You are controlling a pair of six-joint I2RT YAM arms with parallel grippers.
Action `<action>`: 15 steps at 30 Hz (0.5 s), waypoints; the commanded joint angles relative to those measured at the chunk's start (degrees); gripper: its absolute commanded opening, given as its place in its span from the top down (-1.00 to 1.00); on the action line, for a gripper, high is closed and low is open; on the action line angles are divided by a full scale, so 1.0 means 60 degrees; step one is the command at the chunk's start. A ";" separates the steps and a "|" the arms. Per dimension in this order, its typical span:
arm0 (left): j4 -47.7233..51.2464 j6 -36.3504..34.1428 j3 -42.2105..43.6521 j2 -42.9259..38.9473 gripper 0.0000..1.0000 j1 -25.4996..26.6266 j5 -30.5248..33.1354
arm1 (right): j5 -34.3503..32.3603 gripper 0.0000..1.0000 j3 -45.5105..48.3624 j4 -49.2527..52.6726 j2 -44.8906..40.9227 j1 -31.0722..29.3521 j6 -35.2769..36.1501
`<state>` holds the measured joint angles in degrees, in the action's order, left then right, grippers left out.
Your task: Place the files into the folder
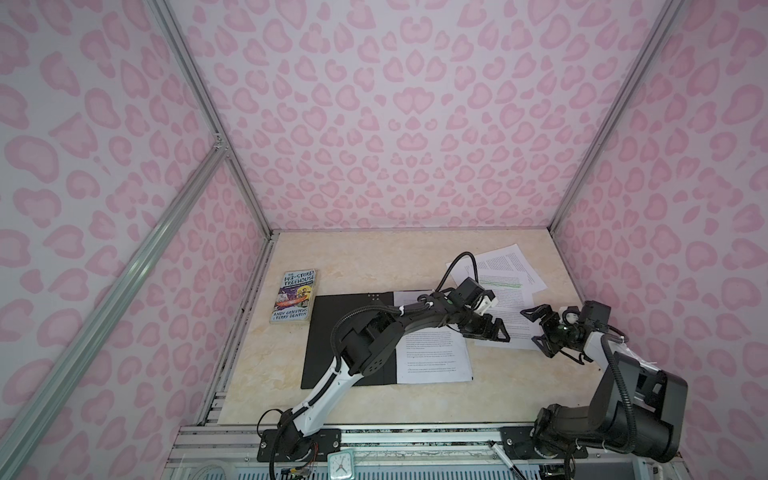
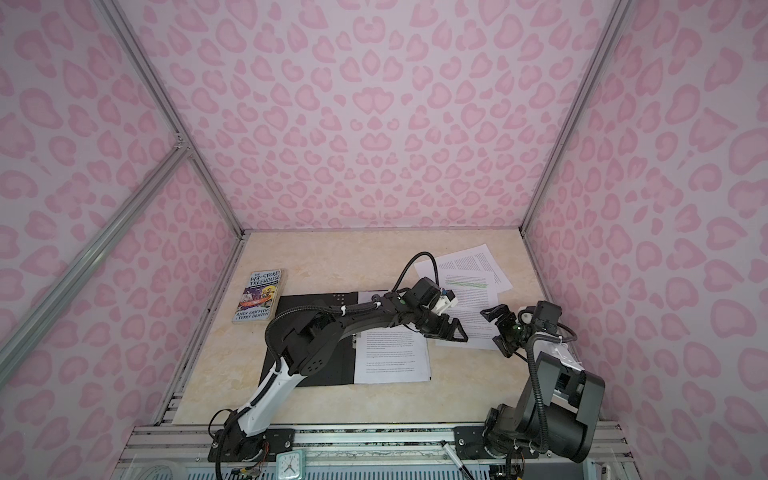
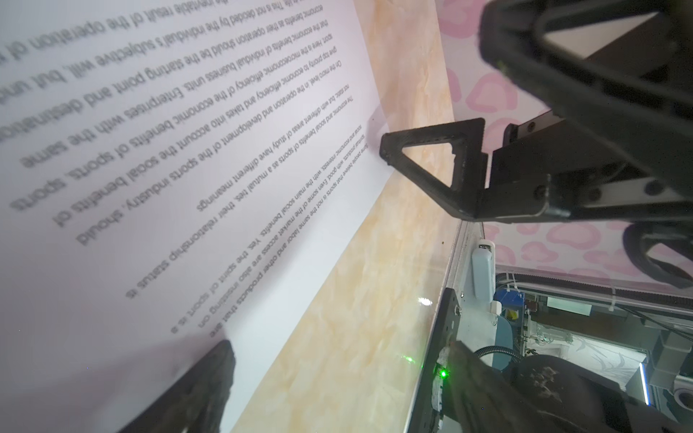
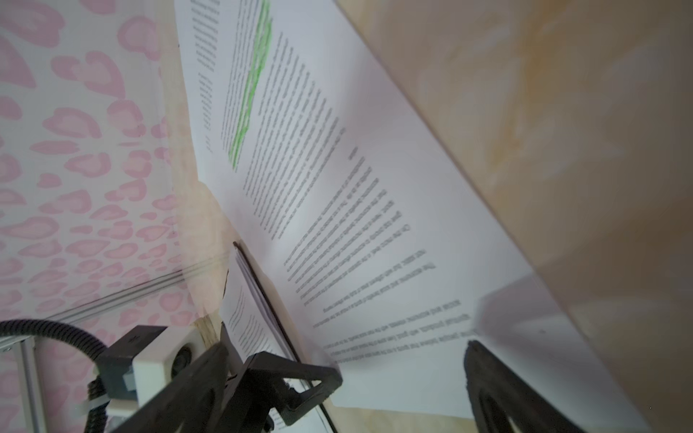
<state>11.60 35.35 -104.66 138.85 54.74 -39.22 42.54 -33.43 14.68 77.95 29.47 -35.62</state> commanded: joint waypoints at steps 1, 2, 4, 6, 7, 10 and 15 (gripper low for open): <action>0.2023 -0.0091 0.0295 0.0234 -0.82 -0.0077 0.1309 | -0.1438 -0.96 -0.0114 0.0932 -0.0144 0.0210 0.0510; 0.2015 -0.0091 0.0330 0.0227 -0.82 -0.0096 0.1322 | -0.1739 -0.96 -0.0126 0.1029 -0.0169 0.0250 0.0545; 0.1993 -0.0099 0.0401 0.0176 -0.82 -0.0114 0.1322 | -0.1856 -0.96 -0.0037 0.1006 -0.0114 0.0331 0.0506; 0.1979 -0.0121 0.0421 0.0151 -0.82 -0.0128 0.1322 | -0.1927 -0.96 0.0109 0.0948 -0.0039 0.0346 0.0439; 0.1971 -0.0143 0.0427 0.0149 -0.82 -0.0129 0.1322 | -0.2029 -0.96 0.0178 0.0946 -0.0016 0.0372 0.0408; 0.1989 -0.0178 0.0435 0.0171 -0.82 -0.0129 0.1257 | -0.2145 -0.96 0.0498 0.0677 -0.0003 0.0405 0.0231; 0.1992 -0.0251 0.0376 0.0274 -0.82 -0.0129 0.1148 | -0.1764 -0.96 0.0830 -0.0075 0.0332 -0.0179 -0.0479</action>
<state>10.02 34.22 -103.28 138.45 54.28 -39.75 35.66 -30.30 10.17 78.15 30.06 -35.22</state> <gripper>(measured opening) 0.910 0.978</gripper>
